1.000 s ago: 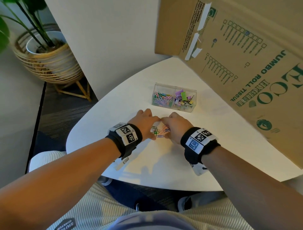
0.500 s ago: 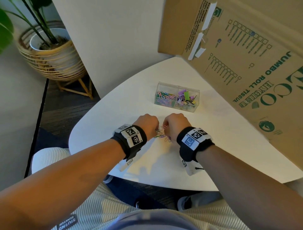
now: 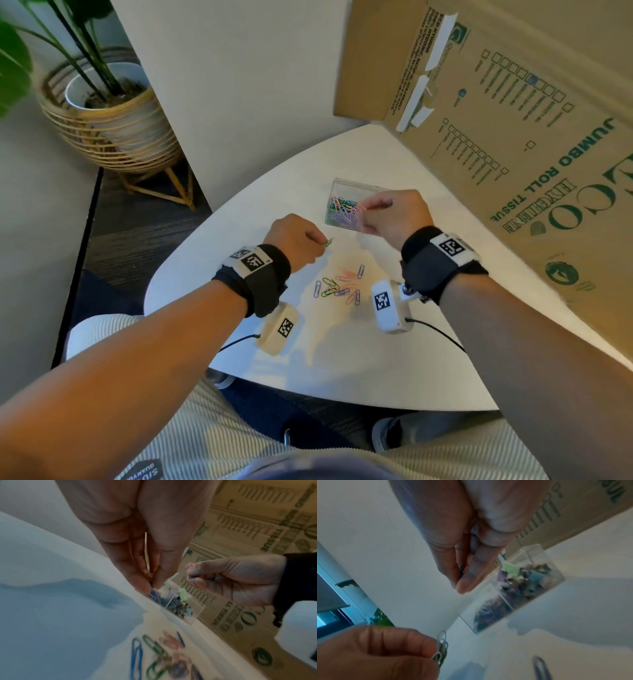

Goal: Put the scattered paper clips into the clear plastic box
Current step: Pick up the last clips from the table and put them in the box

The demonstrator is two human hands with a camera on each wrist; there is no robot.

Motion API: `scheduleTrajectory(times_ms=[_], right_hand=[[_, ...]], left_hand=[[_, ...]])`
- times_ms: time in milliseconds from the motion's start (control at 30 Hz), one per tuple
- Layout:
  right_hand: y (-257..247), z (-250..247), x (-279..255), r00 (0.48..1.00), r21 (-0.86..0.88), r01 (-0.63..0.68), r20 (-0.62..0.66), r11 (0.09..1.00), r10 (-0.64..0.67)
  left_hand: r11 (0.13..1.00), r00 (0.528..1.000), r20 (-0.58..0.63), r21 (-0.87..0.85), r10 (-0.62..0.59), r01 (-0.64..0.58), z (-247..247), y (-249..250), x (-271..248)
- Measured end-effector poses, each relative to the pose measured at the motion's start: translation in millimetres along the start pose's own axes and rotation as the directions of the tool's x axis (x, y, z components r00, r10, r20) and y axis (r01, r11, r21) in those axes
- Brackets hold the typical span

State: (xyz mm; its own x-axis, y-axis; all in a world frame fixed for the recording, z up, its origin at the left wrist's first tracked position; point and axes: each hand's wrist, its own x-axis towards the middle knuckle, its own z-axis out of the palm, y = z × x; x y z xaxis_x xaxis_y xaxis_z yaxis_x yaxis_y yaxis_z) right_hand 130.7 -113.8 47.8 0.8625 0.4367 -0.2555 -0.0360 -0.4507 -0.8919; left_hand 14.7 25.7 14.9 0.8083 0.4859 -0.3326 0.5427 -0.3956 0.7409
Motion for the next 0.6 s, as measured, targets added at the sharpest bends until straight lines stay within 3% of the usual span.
scheduleTrajectory(times_ms=[200, 333, 467, 600], right_hand=[[-22, 9, 36, 0.991, -0.011, 0.025, -0.133, 1.0, -0.026], [-21, 8, 39, 0.995, -0.316, -0.063, 0.059, 0.947, 0.086], [-18, 1, 21, 1.0, -0.154, 0.009, -0.022, 0.988, -0.012], [-7, -1, -10, 0.999, -0.018, 0.048, -0.023, 0.999, -0.049]], left_hand=[[0.996, 0.99, -0.131, -0.075, 0.047, -0.057, -18, 20, 12], [0.997, 0.983, -0.169, -0.014, 0.072, -0.075, -23, 31, 23], [0.992, 0.972, -0.209, 0.086, 0.11, -0.093, -19, 44, 35], [0.98, 0.981, -0.153, 0.179, 0.115, -0.086, -6, 56, 47]])
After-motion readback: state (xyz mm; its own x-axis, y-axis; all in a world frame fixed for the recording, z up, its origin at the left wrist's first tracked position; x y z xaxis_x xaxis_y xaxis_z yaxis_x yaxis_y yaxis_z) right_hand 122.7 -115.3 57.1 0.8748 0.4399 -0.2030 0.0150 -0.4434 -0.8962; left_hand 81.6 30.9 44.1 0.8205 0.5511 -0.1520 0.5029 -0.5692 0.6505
